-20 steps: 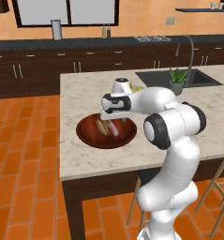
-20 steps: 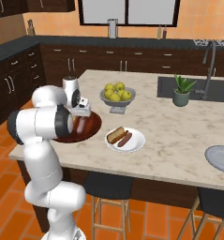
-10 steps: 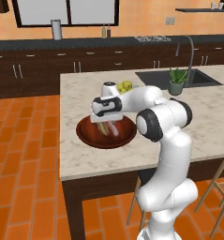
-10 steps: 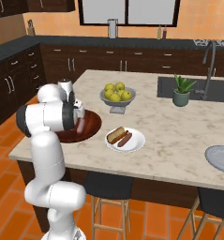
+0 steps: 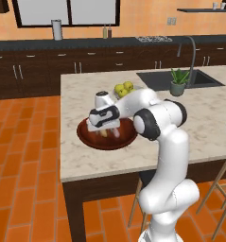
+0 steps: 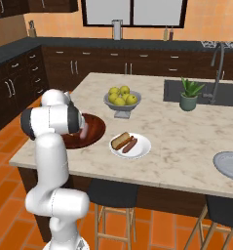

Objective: Place one bun and one sausage from the bowl on each plate.

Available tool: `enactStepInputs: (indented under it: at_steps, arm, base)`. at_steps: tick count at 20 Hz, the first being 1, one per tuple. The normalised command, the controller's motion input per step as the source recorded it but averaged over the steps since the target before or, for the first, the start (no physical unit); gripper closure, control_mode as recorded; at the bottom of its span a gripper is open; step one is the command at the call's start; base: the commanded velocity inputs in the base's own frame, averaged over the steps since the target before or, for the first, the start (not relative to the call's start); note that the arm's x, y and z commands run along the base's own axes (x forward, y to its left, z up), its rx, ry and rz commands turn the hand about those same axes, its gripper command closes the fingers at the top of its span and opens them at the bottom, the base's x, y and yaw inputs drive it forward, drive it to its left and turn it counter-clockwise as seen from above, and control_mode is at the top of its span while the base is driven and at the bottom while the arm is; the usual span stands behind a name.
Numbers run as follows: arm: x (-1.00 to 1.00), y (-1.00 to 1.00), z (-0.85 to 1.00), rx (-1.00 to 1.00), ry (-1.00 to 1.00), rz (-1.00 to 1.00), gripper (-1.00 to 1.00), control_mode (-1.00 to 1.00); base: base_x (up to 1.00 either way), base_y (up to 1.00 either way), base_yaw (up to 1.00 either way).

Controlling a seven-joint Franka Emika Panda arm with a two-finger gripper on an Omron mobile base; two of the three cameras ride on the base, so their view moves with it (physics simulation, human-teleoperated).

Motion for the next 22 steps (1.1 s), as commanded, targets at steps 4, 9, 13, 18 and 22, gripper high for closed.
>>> enactStepInputs:
  at_steps: [4,9,13,18,22]
  arm:
    - [0.0,0.0,-0.25,-0.11,0.01,0.0,-1.0,-1.0]
    - [0.02,0.0,-0.04,-0.02,0.0,0.0,1.0,-1.0]
    - [0.03,0.0,0.0,-0.01,0.03,0.0,1.0,-1.0]
    - [-0.58,-0.08,0.47,0.0,-0.1,-0.03,1.0,-1.0]
    - [-1.0,-0.29,0.93,0.0,-0.4,-0.04,1.0,-1.0]
  base:
    - [0.0,0.0,0.0]
    - [0.0,0.0,0.0]
    - [0.0,0.0,0.0]
    - [0.0,0.0,0.0]
    - [0.0,0.0,0.0]
